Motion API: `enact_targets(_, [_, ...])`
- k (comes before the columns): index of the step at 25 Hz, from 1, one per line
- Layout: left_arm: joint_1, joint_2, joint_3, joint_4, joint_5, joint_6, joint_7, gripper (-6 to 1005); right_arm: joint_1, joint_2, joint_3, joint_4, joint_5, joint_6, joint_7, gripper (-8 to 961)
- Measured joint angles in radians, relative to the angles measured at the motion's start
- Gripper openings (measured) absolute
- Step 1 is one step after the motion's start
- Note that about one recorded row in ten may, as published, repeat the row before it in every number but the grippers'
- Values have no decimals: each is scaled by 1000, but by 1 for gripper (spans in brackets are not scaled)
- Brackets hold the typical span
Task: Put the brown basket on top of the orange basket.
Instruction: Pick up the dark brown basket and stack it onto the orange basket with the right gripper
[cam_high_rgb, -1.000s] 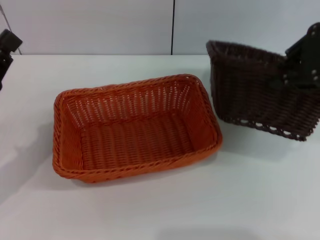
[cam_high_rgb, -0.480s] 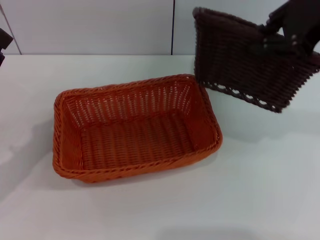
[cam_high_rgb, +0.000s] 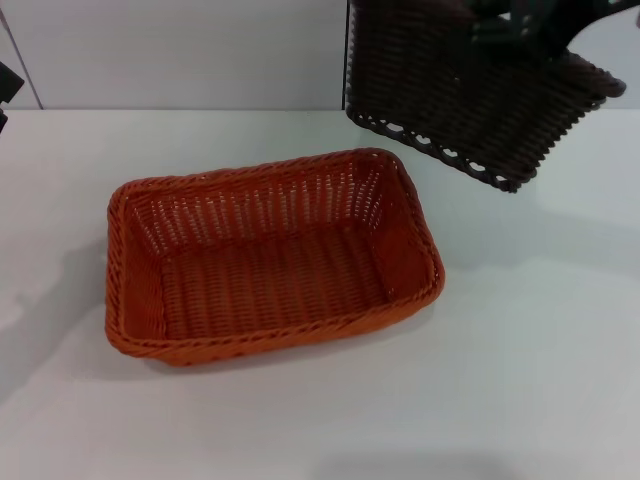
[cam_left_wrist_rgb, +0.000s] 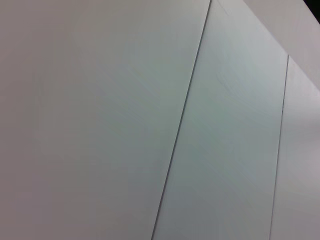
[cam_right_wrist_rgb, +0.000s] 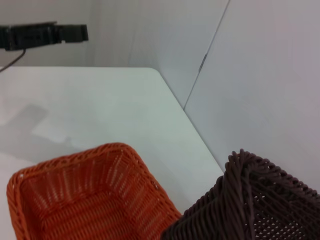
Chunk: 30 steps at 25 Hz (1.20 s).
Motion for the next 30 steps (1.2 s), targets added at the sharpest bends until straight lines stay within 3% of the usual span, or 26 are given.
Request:
enact_targets(12, [0, -1, -21, -15, 1, -17, 49, 120, 48, 4, -27, -11, -29, 13, 143, 182])
enact_targets(21, [-7, -2, -195, -56, -1, -82, 164, 119, 100, 12, -59, -8, -30, 31, 200, 182])
enact_targets(22, [-10, -1, -261, -73, -1, -91, 197, 119, 104, 12, -63, -7, -31, 35, 205, 182])
enact_targets(30, [-5, -1, -311, -86, -1, -134, 232, 119, 169, 24, -91, 36, -39, 62, 252, 183])
